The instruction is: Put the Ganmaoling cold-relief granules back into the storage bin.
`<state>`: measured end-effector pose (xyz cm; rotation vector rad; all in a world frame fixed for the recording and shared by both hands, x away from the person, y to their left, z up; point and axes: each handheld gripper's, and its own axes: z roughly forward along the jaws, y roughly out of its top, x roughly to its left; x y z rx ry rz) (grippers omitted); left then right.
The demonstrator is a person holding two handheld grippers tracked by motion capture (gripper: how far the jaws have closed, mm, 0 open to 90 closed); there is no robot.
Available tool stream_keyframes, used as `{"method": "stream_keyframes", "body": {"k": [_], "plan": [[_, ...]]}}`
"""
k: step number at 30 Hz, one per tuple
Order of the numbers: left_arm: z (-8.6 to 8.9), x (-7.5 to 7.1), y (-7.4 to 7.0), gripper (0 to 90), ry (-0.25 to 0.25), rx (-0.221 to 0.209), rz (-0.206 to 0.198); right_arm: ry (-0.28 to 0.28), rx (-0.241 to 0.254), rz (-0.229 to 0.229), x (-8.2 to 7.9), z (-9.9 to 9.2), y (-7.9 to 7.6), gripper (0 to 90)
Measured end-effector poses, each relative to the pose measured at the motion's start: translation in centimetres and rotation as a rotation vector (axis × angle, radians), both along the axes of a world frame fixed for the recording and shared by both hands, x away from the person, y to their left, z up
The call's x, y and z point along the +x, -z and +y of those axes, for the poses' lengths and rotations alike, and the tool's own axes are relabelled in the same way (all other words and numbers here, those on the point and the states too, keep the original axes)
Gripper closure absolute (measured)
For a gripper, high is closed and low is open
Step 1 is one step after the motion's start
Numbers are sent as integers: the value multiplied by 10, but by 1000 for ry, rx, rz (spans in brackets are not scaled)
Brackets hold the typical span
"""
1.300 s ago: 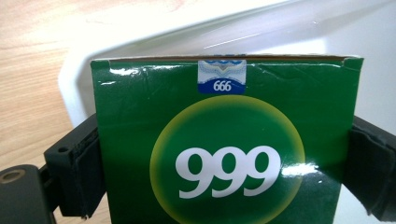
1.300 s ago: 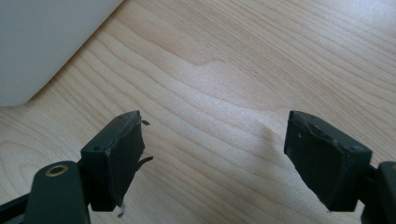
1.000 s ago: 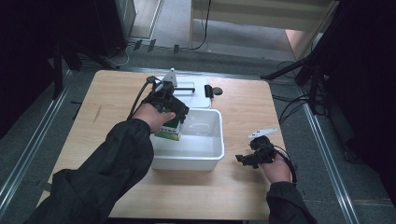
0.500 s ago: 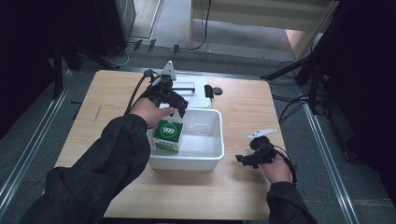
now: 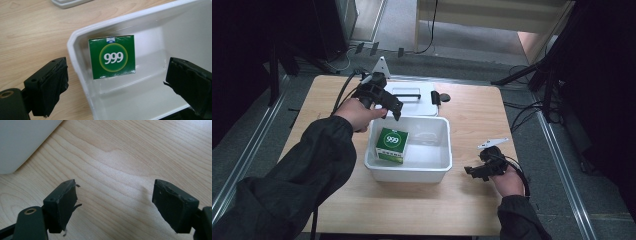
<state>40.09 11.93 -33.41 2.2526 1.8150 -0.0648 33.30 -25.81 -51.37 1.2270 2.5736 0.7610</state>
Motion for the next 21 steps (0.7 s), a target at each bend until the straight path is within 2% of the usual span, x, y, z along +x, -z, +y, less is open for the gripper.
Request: {"method": "stream_keyframes", "body": {"k": [5, 12, 18, 21], "plan": [[15, -2, -4, 66, 20, 4, -10, 4, 0, 5, -1, -1, 1, 199], [33, -7, -6, 66, 45, -14, -24, 12, -1, 10, -3, -3, 1, 198], [54, -12, 0, 69, 53, -40, -40, 15, -9, 15, -7, -5, 2, 198], [66, -16, 8, 89, 66, -58, -46, 23, -10, 17, -8, -5, 2, 198]]}}
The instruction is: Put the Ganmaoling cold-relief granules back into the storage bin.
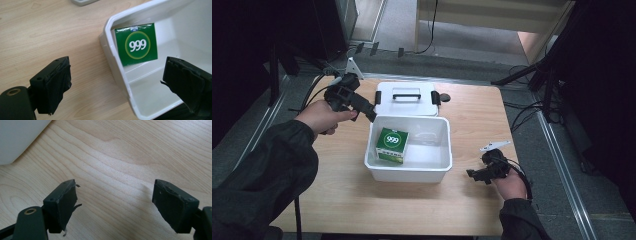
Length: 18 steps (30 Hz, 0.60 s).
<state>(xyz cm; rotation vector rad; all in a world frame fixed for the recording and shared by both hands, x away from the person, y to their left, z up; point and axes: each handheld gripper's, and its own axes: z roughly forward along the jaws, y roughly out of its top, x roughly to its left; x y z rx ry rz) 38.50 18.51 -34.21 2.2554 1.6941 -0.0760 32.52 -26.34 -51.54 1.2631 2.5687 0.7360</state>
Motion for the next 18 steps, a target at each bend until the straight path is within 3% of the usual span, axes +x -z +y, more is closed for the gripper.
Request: {"method": "stream_keyframes", "body": {"k": [13, 18], "plan": [[34, -7, 31, 115, -16, -47, -29, 5, 4, 0, -3, -3, -1, 198], [48, -13, 49, 144, -23, -58, -68, 2, 5, -2, -3, -3, 0, 197]]}}
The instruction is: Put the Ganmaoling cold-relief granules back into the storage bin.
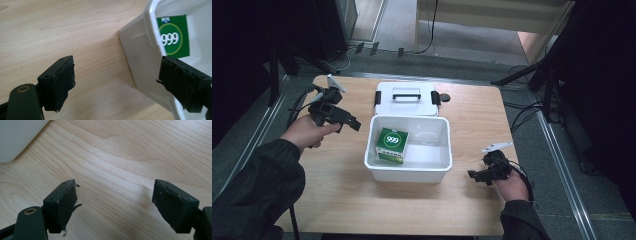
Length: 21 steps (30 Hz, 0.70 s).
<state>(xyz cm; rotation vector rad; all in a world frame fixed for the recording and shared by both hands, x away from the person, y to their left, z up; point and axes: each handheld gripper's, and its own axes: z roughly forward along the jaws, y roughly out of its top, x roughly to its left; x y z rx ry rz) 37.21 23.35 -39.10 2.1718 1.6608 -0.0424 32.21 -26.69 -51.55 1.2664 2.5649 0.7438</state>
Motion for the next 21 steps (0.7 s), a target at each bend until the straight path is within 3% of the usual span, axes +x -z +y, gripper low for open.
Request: {"method": "stream_keyframes", "body": {"k": [11, 16, 19, 21], "plan": [[17, -19, 36, 146, -23, -2, -112, -2, 0, 5, 2, 3, 1, 197], [22, -26, 52, 145, -21, 16, -125, 0, 2, 8, 2, 3, 1, 198], [24, -33, 66, 146, -45, 23, -163, -2, 2, 6, 2, 3, 1, 198], [26, -35, 69, 146, -43, 24, -167, -2, 1, 6, 2, 3, 1, 198]]}}
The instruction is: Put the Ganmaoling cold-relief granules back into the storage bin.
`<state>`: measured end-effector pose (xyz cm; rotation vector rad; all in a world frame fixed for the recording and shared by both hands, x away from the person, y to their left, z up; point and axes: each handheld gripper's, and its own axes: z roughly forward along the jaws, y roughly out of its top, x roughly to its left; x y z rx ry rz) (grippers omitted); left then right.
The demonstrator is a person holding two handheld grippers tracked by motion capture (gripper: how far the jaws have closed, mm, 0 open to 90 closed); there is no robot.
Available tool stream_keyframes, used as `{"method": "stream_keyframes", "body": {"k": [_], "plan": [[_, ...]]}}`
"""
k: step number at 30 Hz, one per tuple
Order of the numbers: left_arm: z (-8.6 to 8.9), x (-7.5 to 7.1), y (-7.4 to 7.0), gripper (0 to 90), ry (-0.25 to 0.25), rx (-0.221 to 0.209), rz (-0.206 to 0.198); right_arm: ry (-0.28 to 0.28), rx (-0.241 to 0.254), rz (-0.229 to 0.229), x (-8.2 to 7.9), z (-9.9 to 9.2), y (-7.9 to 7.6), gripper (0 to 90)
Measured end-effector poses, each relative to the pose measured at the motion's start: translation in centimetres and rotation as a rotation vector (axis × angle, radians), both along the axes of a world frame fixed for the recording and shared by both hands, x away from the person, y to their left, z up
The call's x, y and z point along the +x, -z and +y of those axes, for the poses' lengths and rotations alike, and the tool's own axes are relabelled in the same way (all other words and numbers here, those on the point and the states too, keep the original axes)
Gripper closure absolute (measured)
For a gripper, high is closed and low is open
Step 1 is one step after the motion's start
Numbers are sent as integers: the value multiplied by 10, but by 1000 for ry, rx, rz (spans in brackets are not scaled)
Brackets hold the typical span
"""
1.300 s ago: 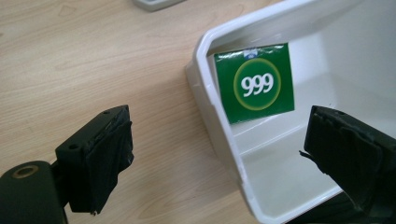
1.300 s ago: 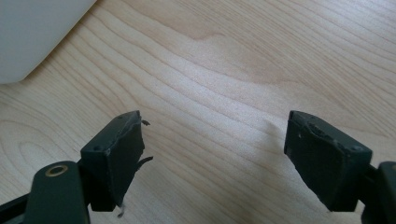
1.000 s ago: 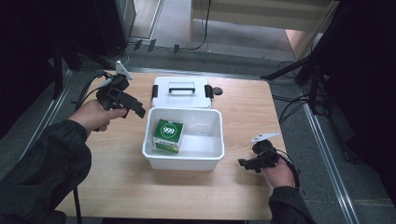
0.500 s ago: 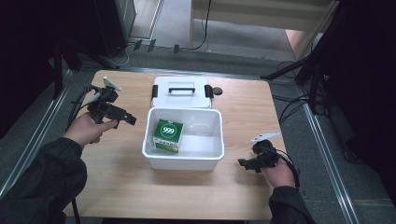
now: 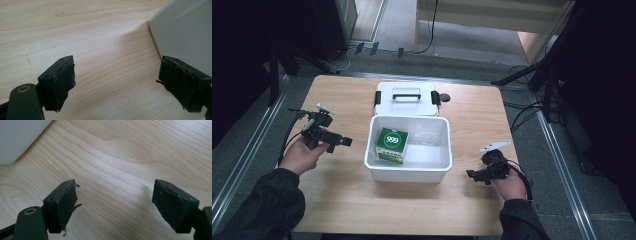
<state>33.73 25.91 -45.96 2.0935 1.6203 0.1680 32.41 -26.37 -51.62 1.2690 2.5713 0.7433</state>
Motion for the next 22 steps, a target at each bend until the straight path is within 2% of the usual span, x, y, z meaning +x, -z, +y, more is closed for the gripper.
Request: {"method": "stream_keyframes", "body": {"k": [3, 5, 7, 9, 10, 15, 22], "plan": [[2, -7, 12, 147, -1, -5, -48, 1, -1, 2, 0, 0, 0, 198], [2, -9, 16, 147, 0, 4, -59, 0, -1, 2, 0, 0, 0, 198], [1, -12, 22, 147, 4, 30, -65, 2, 1, 2, 1, 0, 0, 198], [1, -13, 23, 147, 2, 36, -67, 1, 2, 2, 1, 0, 0, 198], [2, -14, 27, 147, -11, 23, -76, 3, 4, 3, 1, 0, 0, 198], [5, -18, 35, 147, -18, 23, -73, 1, 12, -3, 1, -1, 0, 197], [10, -20, 34, 147, -40, 22, -94, 6, 14, -1, 1, -2, -1, 197]]}}
